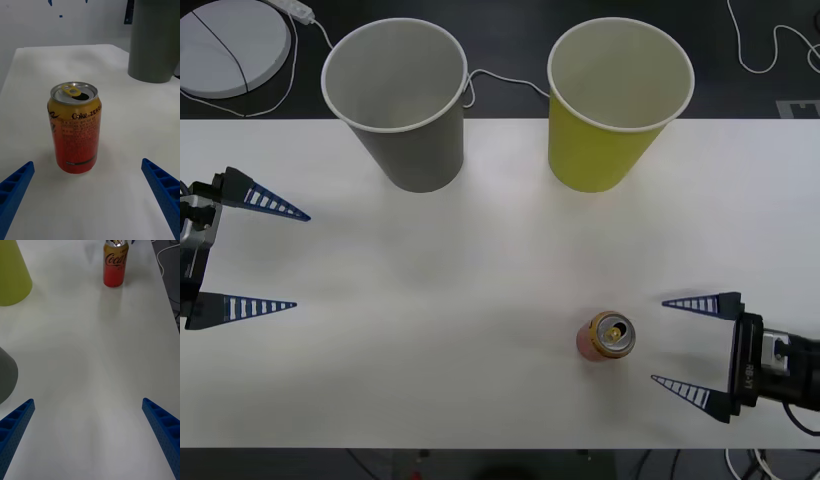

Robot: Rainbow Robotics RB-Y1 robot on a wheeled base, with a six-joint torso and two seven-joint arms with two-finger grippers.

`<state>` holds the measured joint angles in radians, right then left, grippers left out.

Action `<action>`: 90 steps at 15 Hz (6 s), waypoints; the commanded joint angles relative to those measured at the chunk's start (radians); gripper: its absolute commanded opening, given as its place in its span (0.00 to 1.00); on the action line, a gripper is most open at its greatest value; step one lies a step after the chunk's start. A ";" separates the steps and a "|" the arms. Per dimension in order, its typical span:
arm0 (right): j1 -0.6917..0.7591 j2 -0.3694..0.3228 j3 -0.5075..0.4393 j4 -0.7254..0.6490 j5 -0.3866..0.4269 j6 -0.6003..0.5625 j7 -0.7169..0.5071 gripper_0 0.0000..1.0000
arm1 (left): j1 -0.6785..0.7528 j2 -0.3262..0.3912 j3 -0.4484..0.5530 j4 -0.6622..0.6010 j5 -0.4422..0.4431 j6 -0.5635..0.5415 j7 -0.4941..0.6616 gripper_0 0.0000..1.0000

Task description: Put the can into the green bin and the plastic bottle into the gray bin

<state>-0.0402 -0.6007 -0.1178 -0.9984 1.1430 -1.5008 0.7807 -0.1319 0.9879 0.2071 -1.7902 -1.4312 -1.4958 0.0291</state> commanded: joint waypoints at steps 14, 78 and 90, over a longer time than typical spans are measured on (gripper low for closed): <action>-0.024 0.119 0.218 0.000 -0.097 0.195 0.018 1.00 | 0.000 0.000 0.000 0.000 0.000 0.000 0.000 1.00; -0.676 -0.594 0.158 -0.752 0.474 -0.070 -2.134 0.00 | 0.000 0.000 0.000 0.000 0.000 0.000 0.000 1.00; -1.141 -0.306 0.500 -0.396 0.774 -0.070 -2.132 0.00 | 0.000 0.000 0.000 0.000 0.000 0.000 0.000 1.00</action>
<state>-1.1675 -0.9301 0.3762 -1.4144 1.8974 -1.5709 -1.3523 -0.1319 0.9879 0.2071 -1.7901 -1.4311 -1.4956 0.0291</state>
